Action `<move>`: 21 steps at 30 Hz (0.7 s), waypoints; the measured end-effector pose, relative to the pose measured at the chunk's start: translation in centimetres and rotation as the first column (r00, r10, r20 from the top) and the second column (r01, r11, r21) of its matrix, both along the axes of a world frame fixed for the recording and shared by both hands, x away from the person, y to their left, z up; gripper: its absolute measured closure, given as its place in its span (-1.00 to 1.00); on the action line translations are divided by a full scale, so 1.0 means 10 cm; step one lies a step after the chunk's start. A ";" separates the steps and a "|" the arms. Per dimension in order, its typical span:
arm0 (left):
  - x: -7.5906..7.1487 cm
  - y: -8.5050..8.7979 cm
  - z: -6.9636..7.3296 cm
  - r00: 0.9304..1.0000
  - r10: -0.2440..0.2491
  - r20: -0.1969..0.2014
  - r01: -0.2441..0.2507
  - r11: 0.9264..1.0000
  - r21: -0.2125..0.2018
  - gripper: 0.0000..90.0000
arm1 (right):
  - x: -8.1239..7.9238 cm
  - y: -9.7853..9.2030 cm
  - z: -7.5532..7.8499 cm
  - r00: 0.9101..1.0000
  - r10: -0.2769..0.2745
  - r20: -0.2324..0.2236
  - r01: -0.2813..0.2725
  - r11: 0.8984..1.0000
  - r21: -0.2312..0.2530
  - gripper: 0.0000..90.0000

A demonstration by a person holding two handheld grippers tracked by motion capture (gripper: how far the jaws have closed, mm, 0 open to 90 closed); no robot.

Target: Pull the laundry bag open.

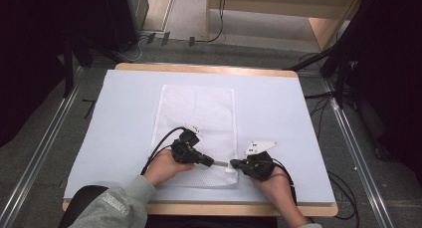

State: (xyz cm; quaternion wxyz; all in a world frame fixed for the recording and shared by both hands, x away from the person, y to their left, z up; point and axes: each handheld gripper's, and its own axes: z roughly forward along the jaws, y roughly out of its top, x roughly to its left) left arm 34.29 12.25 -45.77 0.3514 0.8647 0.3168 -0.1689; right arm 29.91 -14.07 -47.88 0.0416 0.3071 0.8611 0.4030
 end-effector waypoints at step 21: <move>-0.02 0.20 0.07 1.000 0.017 0.001 -0.017 1.000 0.014 0.96 | 0.01 0.01 0.01 1.000 0.017 0.008 -0.017 1.000 -0.012 1.00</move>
